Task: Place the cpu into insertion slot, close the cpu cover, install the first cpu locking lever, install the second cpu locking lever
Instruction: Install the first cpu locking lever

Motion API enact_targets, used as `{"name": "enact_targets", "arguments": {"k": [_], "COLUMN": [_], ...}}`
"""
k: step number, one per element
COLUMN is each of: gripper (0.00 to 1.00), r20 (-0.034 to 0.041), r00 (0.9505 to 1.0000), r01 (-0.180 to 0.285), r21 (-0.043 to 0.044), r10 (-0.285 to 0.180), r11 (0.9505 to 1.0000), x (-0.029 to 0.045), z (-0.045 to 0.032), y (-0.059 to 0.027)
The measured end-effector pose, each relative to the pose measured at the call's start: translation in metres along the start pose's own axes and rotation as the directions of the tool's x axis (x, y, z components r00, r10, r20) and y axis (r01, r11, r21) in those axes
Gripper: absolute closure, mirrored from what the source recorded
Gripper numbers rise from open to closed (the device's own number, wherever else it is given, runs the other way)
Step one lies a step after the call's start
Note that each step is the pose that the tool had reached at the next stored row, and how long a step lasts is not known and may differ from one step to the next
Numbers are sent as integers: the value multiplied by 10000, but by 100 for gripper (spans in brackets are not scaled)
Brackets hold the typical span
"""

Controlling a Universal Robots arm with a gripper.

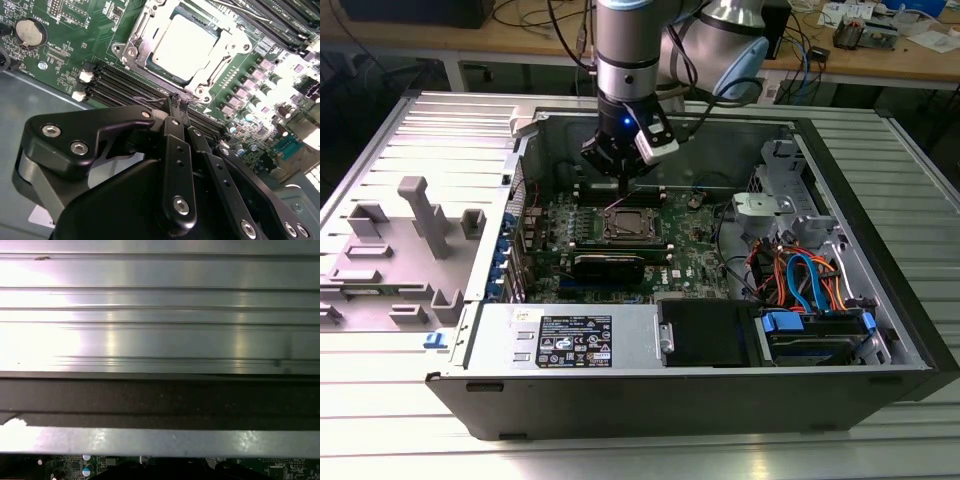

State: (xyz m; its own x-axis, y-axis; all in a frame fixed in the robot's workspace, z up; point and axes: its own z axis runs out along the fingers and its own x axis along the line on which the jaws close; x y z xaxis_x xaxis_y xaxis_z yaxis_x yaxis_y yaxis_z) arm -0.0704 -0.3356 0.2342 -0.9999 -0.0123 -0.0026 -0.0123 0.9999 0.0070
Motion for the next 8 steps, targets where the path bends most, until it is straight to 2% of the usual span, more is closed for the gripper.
{"name": "enact_targets", "arguments": {"k": [8], "gripper": [89], "r20": [-1], "r00": [10000], "r01": [0], "r21": [82], "r10": [0], "r11": [10000], "x": [-50], "z": [33], "y": [11]}}
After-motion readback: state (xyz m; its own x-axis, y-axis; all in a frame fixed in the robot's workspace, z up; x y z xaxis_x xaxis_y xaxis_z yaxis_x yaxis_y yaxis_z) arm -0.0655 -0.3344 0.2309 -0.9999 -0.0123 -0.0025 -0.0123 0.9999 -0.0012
